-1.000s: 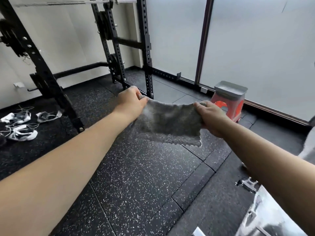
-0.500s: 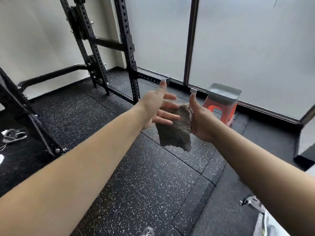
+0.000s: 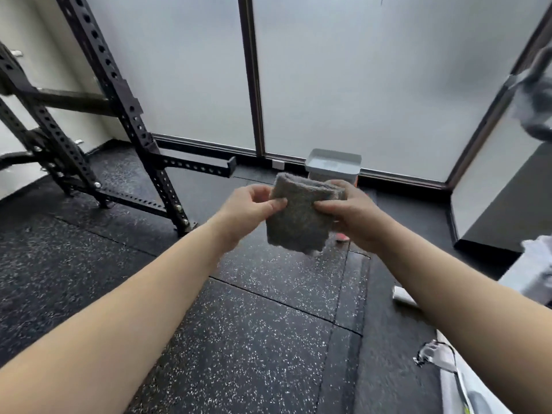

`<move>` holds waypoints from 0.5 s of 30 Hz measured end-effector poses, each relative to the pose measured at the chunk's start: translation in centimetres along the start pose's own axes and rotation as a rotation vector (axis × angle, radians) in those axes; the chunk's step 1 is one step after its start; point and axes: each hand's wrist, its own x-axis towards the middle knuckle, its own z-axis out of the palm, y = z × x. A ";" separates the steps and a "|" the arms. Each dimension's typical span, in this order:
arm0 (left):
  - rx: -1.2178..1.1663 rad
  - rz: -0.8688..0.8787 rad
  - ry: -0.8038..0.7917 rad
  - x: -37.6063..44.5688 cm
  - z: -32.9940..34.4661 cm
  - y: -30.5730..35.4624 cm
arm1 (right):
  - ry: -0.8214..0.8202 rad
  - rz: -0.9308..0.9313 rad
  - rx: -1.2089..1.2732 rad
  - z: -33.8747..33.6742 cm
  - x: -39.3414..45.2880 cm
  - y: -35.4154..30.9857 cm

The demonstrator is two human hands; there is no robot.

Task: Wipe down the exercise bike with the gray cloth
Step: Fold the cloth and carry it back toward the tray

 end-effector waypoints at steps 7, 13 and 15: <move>0.800 0.354 -0.096 13.3 2.9 3.7 | 0.007 -0.215 -0.525 -6.7 9.4 -1.1; 0.672 0.276 -0.137 24.8 3.9 5.1 | 0.134 -0.253 -0.532 -12.3 17.8 -4.9; 0.642 0.254 -0.144 28.2 4.0 4.8 | 0.223 -0.274 -0.554 -14.1 20.4 -5.6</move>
